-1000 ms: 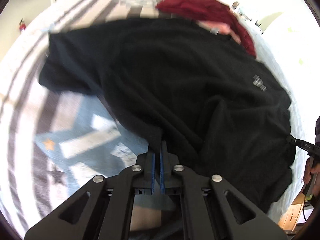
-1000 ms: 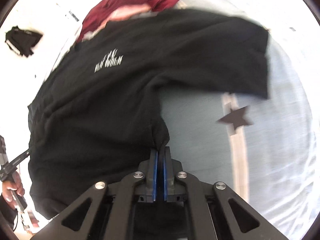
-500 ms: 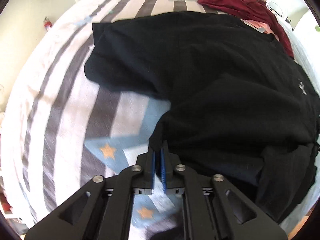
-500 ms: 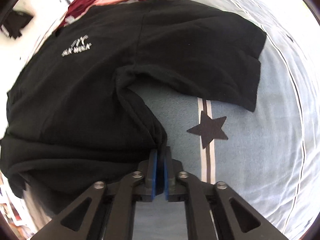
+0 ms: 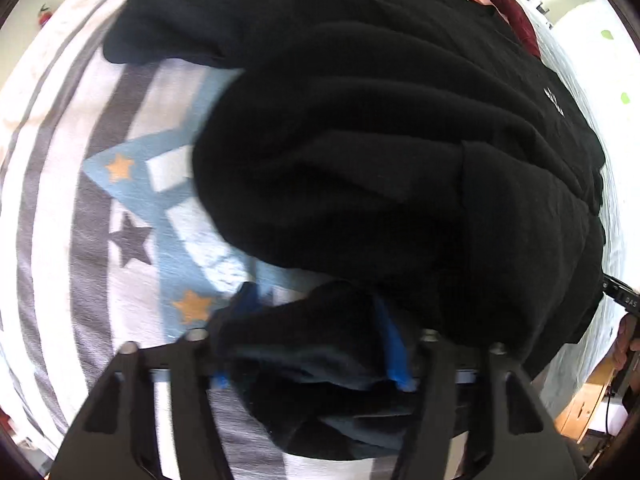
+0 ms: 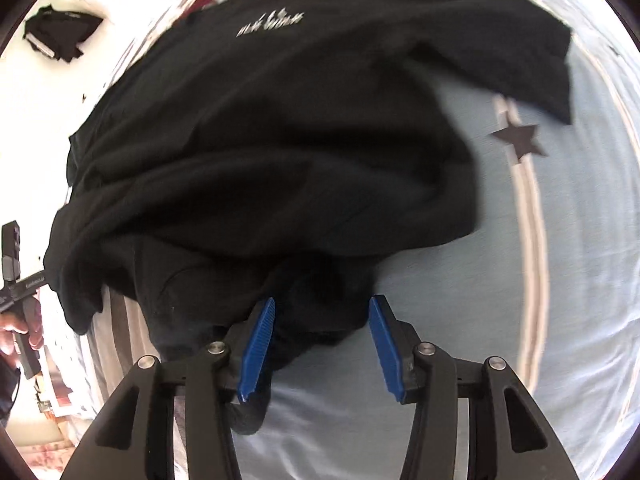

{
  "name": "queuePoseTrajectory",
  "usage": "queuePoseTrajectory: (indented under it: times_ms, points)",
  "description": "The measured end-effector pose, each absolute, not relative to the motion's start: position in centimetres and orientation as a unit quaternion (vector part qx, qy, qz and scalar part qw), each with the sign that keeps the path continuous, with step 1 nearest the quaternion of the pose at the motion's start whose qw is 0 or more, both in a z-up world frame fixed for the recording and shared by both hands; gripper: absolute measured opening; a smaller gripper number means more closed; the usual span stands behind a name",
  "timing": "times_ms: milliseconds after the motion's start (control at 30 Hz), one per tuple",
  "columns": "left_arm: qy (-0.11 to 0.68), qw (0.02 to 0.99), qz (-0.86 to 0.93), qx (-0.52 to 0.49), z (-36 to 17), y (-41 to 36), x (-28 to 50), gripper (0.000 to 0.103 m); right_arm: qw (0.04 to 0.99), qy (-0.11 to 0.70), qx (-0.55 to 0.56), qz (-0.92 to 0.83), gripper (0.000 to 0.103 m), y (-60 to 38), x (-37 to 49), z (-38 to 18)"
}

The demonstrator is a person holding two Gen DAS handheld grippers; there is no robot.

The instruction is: Fold clothes

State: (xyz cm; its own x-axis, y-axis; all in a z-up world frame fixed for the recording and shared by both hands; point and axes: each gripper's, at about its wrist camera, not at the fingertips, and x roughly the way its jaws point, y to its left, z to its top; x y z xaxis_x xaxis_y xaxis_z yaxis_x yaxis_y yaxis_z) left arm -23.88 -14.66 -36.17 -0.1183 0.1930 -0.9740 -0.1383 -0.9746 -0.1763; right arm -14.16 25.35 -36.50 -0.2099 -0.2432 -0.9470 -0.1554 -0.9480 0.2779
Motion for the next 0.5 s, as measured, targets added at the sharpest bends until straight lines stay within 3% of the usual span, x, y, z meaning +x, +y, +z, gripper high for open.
queuePoseTrajectory:
  times_ms: [33,67,100,167,300,367,500]
  points:
    - [-0.018,0.123,0.744,-0.657,-36.2,-14.2,-23.7,0.012,0.033,-0.151,0.631,-0.76,0.033,24.8,-14.1,-36.7]
    - [-0.026,0.136,0.736,-0.663,-36.0,-14.0,-23.2,0.01,0.043,-0.152,0.633,-0.758,0.008,24.6,-14.0,-36.7]
    - [-0.032,0.158,0.721,-0.674,-35.7,-13.7,-22.4,0.007,0.054,-0.153,0.635,-0.755,0.005,24.4,-13.8,-36.7]
    - [-0.028,0.186,0.719,-0.669,-33.2,-13.4,-20.6,0.007,0.082,-0.164,0.636,-0.75,0.004,24.6,-13.3,-36.2]
    - [-0.113,0.19,0.753,-0.62,-24.9,-17.7,-17.5,0.007,0.098,-0.158,0.616,-0.766,0.004,28.3,-10.6,-31.4]
    - [-0.077,0.154,0.755,-0.633,-24.3,-19.1,-15.7,0.007,0.075,-0.149,0.621,-0.765,0.003,30.8,-9.4,-30.1]
    - [0.037,0.084,0.729,-0.678,-29.0,-19.7,-11.4,0.015,0.024,-0.115,0.663,-0.74,0.003,32.7,-7.3,-31.8]
